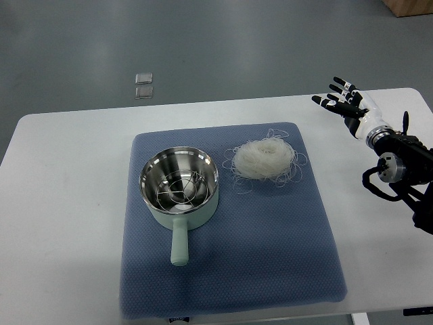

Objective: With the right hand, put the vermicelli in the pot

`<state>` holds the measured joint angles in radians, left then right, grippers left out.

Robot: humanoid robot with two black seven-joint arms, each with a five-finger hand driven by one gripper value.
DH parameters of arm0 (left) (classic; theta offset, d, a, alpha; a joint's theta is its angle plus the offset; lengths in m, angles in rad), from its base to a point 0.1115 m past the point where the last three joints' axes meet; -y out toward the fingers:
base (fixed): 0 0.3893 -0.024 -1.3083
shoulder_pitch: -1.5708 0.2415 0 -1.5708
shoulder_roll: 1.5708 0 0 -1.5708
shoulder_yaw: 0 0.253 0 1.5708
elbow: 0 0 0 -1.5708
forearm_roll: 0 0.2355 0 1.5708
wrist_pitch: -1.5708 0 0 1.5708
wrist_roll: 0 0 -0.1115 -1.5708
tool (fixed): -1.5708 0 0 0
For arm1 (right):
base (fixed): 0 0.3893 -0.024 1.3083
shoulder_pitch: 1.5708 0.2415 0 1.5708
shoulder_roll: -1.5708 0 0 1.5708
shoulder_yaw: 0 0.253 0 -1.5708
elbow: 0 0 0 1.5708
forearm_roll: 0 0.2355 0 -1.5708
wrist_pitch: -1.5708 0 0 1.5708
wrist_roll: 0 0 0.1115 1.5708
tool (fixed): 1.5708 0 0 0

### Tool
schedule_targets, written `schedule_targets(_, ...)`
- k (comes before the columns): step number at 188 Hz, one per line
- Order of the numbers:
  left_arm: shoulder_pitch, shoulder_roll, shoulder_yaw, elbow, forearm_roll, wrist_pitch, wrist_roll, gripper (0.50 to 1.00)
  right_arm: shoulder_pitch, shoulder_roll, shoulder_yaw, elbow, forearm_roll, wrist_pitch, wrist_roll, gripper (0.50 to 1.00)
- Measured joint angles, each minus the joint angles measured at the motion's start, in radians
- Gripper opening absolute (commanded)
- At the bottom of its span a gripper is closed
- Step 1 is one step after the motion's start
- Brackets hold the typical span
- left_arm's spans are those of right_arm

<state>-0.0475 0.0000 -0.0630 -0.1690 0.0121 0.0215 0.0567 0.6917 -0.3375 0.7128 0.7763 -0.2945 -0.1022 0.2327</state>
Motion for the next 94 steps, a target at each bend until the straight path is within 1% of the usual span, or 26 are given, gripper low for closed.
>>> schedule_targets(30, 0.000, 0.000, 0.000, -0.001, 0.000, 0.000, 0.001, 1.000, 0.000, 0.003, 0.000, 0.000, 0.000, 0.000, 0.031, 0.924)
schedule_targets(94, -0.002, 0.000, 0.000, 0.000, -0.001, 0.000, 0.001, 1.000, 0.000, 0.002, -0.002, -0.001, -0.005, 0.015, 0.034, 0.921)
